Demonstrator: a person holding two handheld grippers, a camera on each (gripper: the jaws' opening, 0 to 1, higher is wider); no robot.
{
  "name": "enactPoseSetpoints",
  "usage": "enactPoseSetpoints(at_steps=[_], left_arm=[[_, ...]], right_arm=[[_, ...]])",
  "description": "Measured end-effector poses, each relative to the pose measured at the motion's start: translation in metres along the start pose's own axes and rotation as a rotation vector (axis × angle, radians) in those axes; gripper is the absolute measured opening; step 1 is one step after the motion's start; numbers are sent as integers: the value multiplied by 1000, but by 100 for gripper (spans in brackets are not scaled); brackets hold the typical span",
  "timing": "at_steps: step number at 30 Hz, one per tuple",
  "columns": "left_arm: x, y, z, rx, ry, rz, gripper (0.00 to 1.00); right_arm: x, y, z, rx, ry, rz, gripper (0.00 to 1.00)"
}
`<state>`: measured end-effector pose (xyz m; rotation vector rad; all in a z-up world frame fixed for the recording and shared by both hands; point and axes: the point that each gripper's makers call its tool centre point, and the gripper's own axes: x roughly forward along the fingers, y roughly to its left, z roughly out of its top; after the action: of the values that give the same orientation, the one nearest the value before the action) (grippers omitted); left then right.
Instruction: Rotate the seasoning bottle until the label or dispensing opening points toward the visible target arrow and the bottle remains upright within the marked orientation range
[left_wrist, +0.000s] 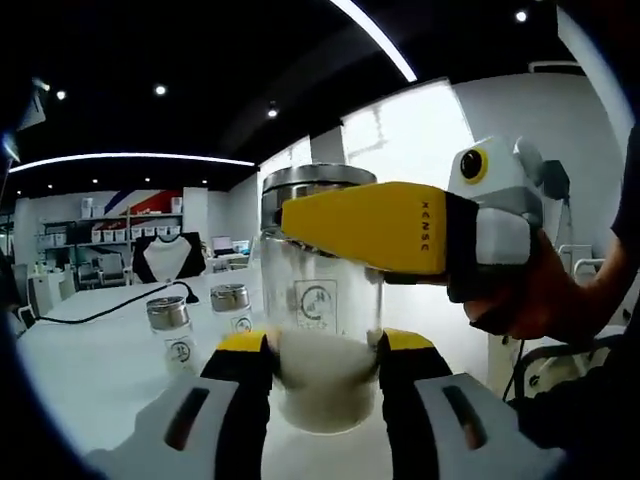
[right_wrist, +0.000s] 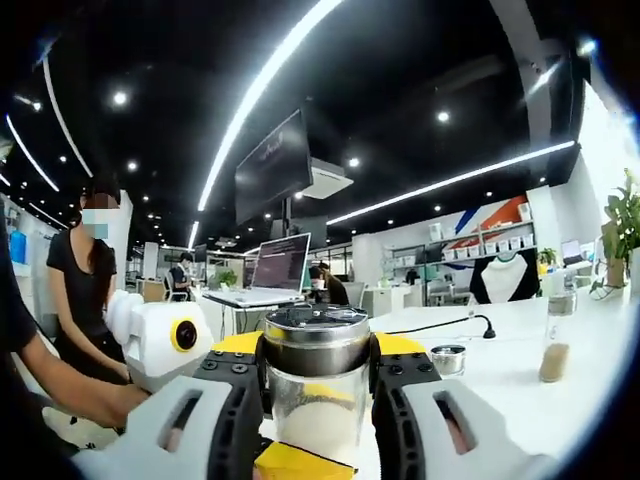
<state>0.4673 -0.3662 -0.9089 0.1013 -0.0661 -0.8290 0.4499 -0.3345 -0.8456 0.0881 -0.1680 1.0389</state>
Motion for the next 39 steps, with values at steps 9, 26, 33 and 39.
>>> enactPoseSetpoints(at_steps=[9, 26, 33, 39], left_arm=[[-3, -14, -3, -58, 21, -136, 44], [-17, -51, -10, -27, 68, -408, 44], [-21, -58, -12, -31, 90, -456, 44], [-14, -43, -12, -14, 70, -365, 44]], right_arm=[[-6, 12, -3, -5, 69, 123, 39], [-26, 54, -13, -29, 151, 422, 40], [-27, 58, -18, -16, 173, 431, 40], [-16, 41, -25, -146, 202, 319, 40]])
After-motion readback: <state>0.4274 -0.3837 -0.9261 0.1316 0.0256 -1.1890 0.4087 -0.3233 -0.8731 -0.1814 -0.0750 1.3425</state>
